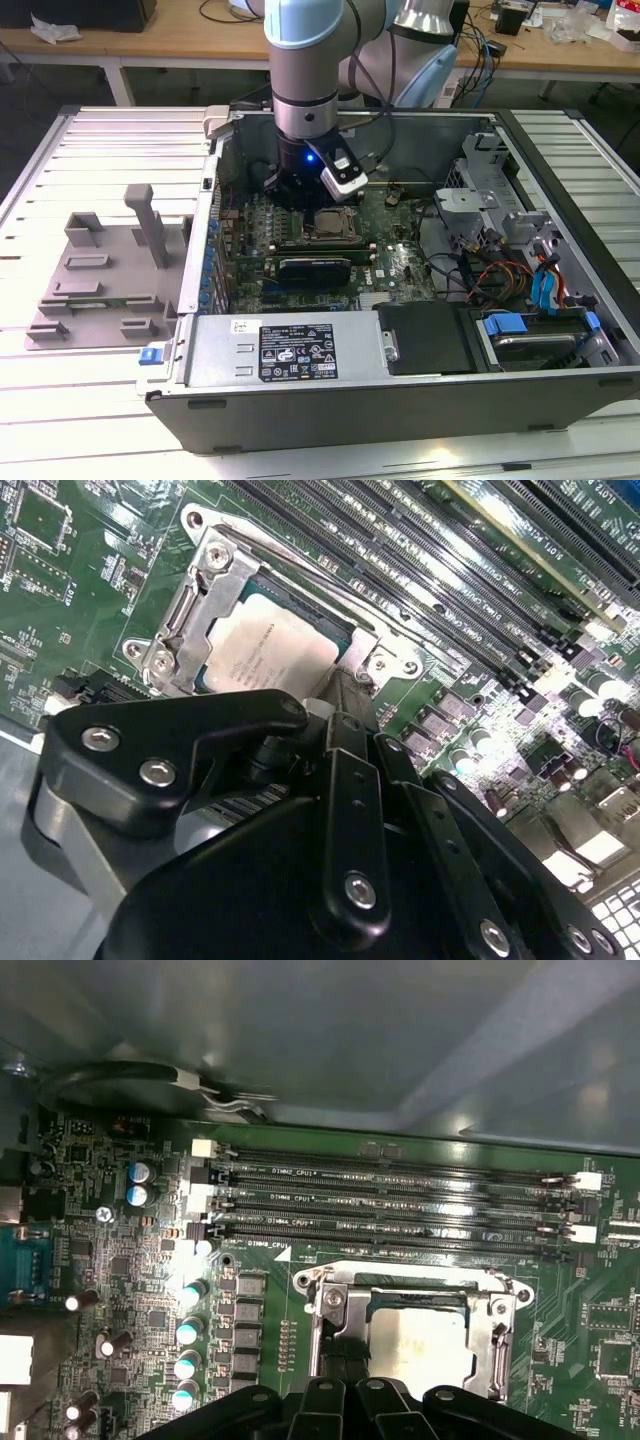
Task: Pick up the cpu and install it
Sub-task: 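Close the cpu cover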
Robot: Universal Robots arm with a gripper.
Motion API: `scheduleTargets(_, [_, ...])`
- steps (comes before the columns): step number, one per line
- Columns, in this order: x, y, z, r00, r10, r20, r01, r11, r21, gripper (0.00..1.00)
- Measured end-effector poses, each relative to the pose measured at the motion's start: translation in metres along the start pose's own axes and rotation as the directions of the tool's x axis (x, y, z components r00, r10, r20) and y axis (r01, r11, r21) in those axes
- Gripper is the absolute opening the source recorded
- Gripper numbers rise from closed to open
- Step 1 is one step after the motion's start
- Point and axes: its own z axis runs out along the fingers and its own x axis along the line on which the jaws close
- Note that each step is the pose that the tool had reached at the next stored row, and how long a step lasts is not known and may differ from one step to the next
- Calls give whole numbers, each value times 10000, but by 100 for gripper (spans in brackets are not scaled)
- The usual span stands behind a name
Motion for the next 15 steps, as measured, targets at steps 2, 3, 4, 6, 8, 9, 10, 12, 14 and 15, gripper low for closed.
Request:
scheduleTargets(2, [3, -8, 0, 10000, -15, 0, 15, 10000, -1, 11])
scheduleTargets(3, [3, -9, -2, 10000, -15, -1, 15, 10000, 0, 11])
scheduleTargets(4, [4, -9, -6, 10000, -15, -2, 15, 10000, 0, 11])
scheduleTargets(6, [3, -10, -19, 10000, -16, -2, 16, 10000, 0, 11])
scheduleTargets(8, [2, -10, -33, 10000, -15, 0, 15, 10000, -1, 11])
scheduleTargets(9, [1, -10, -48, 10000, -16, -1, 16, 10000, -1, 11])
scheduleTargets(10, [-1, -10, -70, 10000, -16, 0, 16, 10000, -1, 11])
scheduleTargets(12, [-7, -12, -193, 10000, -16, -1, 16, 10000, 0, 11])
scheduleTargets(14, [-213, -27, -218, 10000, -14, -34, 14, 10000, -3, 11])
scheduleTargets(15, [-314, -34, -212, 10000, -15, -50, 15, 10000, -4, 11])
